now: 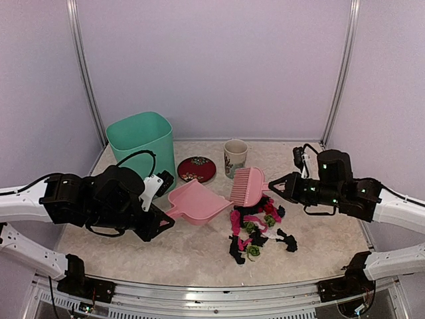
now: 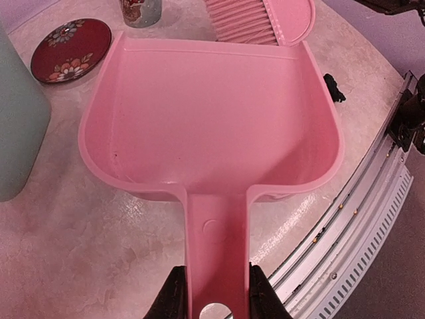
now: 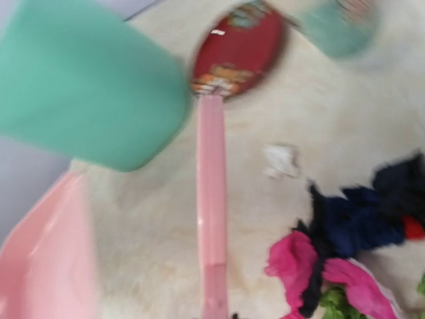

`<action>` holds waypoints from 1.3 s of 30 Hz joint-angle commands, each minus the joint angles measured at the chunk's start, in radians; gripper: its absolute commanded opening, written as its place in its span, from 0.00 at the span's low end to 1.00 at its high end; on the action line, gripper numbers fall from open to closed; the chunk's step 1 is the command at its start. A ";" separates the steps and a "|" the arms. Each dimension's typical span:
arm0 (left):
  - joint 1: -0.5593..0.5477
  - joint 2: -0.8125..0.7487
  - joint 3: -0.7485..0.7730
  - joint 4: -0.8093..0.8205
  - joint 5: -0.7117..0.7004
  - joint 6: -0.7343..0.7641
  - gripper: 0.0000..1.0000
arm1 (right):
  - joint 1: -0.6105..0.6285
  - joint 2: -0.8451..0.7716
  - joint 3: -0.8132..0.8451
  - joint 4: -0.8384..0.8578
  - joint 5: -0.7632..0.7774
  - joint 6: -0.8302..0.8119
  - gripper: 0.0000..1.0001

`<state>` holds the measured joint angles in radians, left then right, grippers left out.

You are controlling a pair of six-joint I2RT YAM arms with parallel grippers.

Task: Sweep away the paper scraps from the table
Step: Sweep the paper scraps at the center of the board.

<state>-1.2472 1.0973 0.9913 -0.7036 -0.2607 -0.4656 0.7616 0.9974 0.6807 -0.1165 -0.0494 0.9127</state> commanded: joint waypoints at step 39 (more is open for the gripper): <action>-0.009 0.009 -0.185 0.206 0.097 -0.016 0.00 | -0.024 0.232 0.451 -0.714 -0.142 -0.703 0.00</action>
<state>-1.2510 1.0706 0.8242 -0.5556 -0.1848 -0.4679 0.7437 1.2709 1.0771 -0.8097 -0.2256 0.2222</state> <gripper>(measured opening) 0.222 0.065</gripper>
